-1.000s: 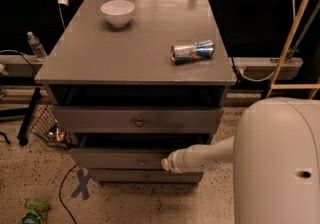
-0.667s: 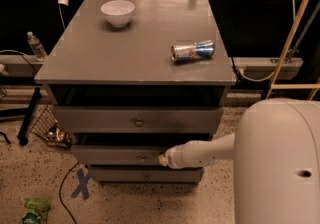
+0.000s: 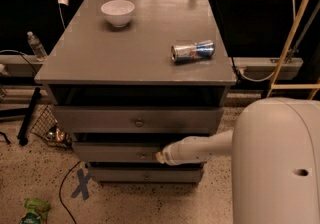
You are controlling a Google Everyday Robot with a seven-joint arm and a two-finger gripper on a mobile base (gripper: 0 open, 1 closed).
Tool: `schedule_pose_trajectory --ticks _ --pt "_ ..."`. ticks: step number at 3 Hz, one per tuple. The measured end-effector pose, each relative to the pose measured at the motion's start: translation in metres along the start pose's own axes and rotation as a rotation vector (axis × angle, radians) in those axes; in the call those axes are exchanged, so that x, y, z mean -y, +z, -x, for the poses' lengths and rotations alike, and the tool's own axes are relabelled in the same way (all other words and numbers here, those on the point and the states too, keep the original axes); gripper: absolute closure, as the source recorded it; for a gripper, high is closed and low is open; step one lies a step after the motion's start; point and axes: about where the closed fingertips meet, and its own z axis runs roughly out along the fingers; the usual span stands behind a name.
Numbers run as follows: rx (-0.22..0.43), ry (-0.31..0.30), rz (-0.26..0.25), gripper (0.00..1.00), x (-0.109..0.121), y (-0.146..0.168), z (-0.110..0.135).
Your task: Close middle drawer
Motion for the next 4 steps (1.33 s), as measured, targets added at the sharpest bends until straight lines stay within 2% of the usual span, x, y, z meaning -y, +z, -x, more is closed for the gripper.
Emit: schedule_pose_trajectory --ticks 2,3,4 --pt "-0.119 0.032 -0.023 1.00 0.010 -0.007 -0.042" --pt "-0.154 0.076 -0.038 1.00 0.023 -0.021 -0.065" --pt "-0.160 0.135 -0.065 1.00 0.045 -0.046 -0.087"
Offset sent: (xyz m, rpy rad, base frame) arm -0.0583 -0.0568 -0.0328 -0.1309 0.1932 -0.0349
